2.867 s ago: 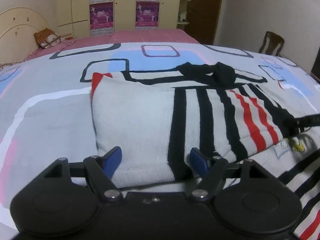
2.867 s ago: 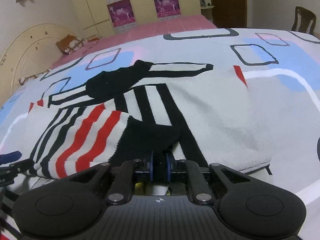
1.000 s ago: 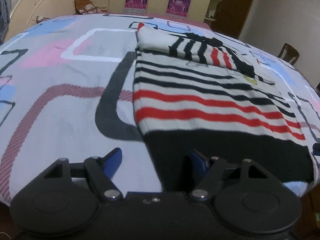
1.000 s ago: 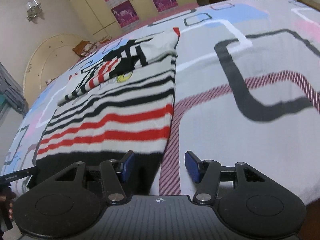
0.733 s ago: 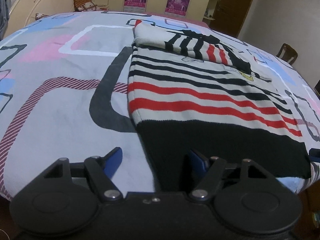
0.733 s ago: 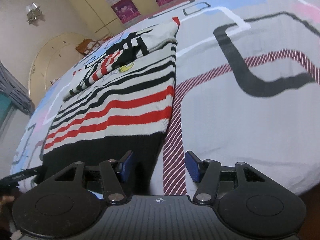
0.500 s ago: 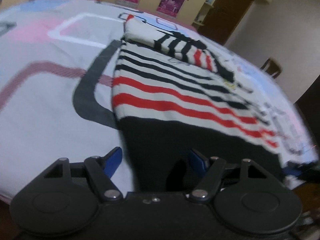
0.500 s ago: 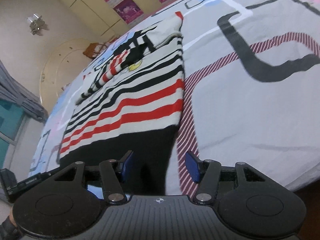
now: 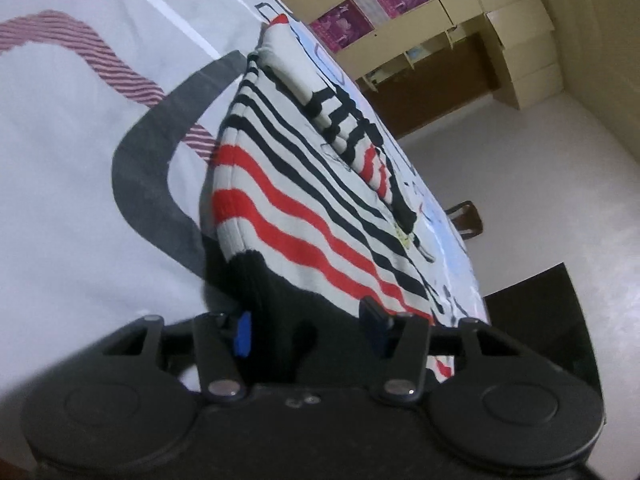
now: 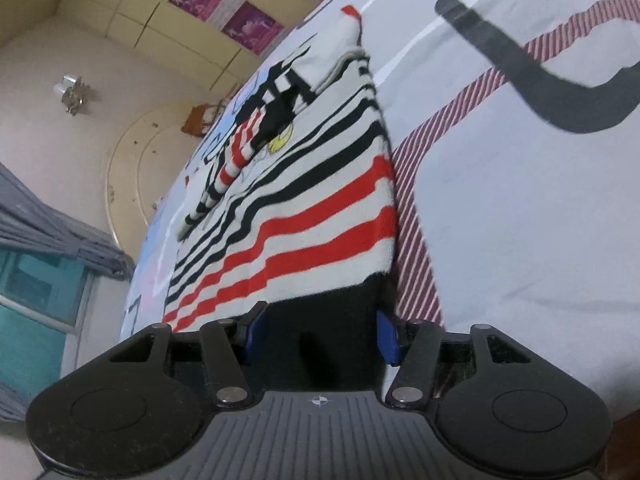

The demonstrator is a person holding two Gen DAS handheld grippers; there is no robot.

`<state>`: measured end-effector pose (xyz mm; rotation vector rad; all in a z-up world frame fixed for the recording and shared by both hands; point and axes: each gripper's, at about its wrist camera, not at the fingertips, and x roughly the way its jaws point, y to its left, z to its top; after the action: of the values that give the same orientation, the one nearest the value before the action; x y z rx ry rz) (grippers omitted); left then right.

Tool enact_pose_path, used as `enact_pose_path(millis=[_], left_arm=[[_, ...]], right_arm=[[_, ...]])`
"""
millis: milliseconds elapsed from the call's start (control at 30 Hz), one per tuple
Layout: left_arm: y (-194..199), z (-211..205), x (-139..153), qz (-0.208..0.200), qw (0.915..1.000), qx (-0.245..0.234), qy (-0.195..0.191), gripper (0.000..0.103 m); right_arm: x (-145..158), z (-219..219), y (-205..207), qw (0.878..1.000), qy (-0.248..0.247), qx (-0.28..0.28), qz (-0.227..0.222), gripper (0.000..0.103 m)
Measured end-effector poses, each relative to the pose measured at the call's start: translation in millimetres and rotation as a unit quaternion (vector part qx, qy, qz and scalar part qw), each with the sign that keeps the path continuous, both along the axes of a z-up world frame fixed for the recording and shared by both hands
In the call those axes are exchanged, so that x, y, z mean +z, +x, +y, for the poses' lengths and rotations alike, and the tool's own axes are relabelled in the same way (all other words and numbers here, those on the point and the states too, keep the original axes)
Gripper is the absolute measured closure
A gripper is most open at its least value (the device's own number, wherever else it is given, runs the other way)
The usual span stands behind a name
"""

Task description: Fold small clothes

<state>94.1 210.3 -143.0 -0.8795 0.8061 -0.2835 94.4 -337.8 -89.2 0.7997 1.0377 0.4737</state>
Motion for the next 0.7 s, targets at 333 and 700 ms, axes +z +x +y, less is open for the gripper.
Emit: enact_pose_path(millis=[333, 700], left_arm=[[-7, -9, 2, 0.003, 0.999, -0.014, 0.043, 0.097], [-35, 6, 1, -0.009, 0.997, 0.061, 0.047, 0.097]], right_arm=[[-4, 19, -10, 0.999, -0.012, 0.031, 0.001, 0.096], [3, 6, -21, 0.998, -0.056, 0.0, -0.026, 0.098]])
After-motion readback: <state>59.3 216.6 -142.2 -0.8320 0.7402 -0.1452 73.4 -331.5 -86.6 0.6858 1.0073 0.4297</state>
